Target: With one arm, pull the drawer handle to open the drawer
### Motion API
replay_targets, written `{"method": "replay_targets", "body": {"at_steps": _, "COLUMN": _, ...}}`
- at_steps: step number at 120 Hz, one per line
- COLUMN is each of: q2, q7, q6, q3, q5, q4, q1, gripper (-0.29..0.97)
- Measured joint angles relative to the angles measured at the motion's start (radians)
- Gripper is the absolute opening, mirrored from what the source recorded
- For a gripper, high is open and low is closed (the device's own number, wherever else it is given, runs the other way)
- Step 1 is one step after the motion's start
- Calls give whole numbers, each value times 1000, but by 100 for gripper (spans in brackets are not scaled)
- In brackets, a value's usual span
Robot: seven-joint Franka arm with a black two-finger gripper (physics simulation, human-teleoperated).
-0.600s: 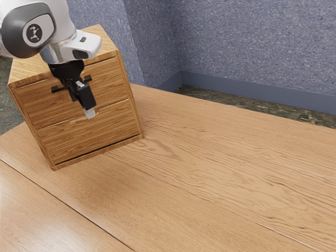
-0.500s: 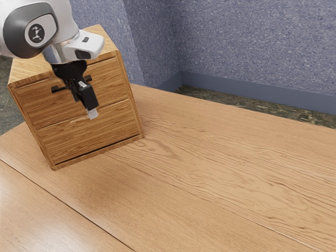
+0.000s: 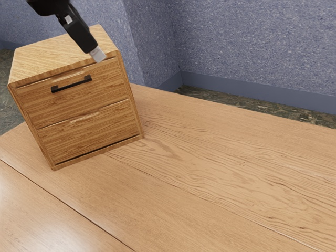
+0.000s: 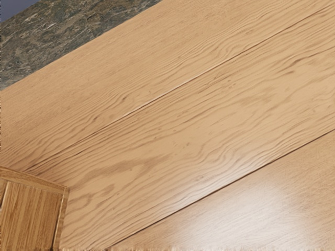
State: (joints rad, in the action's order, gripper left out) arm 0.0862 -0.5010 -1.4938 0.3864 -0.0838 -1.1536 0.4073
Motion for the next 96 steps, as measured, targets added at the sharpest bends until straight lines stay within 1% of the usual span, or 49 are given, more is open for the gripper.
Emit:
{"method": "replay_targets", "body": {"at_steps": 26, "q2": -3, "q7": -2, "q6": 8, "q3": 5, "q5": 21, "q4": -4, "q1": -26, "gripper": 68}}
{"method": "replay_targets", "body": {"at_steps": 46, "q2": -13, "q7": -3, "q6": 10, "q3": 6, "q5": 30, "q4": -60, "q1": -26, "gripper": 68}}
{"method": "replay_targets", "body": {"at_steps": 51, "q2": -7, "q7": -3, "q6": 10, "q3": 1, "q5": 42, "q4": -106, "q1": -22, "gripper": 68}}
{"method": "replay_targets", "body": {"at_steps": 56, "q2": -3, "q7": -2, "q6": -1, "q3": 5, "q5": 75, "q4": -183, "q1": -15, "gripper": 68}}
{"method": "replay_targets", "body": {"at_steps": 62, "q2": 50, "q7": 7, "q6": -34, "q3": 15, "q5": 98, "q4": -344, "q1": 0, "gripper": 68}}
{"method": "replay_targets", "body": {"at_steps": 64, "q2": 77, "q7": 11, "q6": -44, "q3": 16, "q5": 93, "q4": -398, "q1": 4, "gripper": 68}}
{"method": "replay_targets", "body": {"at_steps": 67, "q2": 119, "q7": 20, "q6": -57, "q3": 18, "q5": 67, "q4": -467, "q1": 29, "gripper": 68}}
{"method": "replay_targets", "body": {"at_steps": 75, "q2": 233, "q7": 49, "q6": -85, "q3": 37, "q5": -5, "q4": -609, "q1": 149, "gripper": 68}}
{"method": "replay_targets", "body": {"at_steps": 80, "q2": 280, "q7": 65, "q6": -98, "q3": 48, "q5": -37, "q4": -669, "q1": 190, "gripper": 68}}
{"method": "replay_targets", "body": {"at_steps": 86, "q2": 316, "q7": 73, "q6": -110, "q3": 71, "q5": -65, "q4": -722, "q1": 208, "gripper": 68}}
{"method": "replay_targets", "body": {"at_steps": 96, "q2": 337, "q7": 70, "q6": -125, "q3": 89, "q5": -102, "q4": -758, "q1": 195, "gripper": 68}}
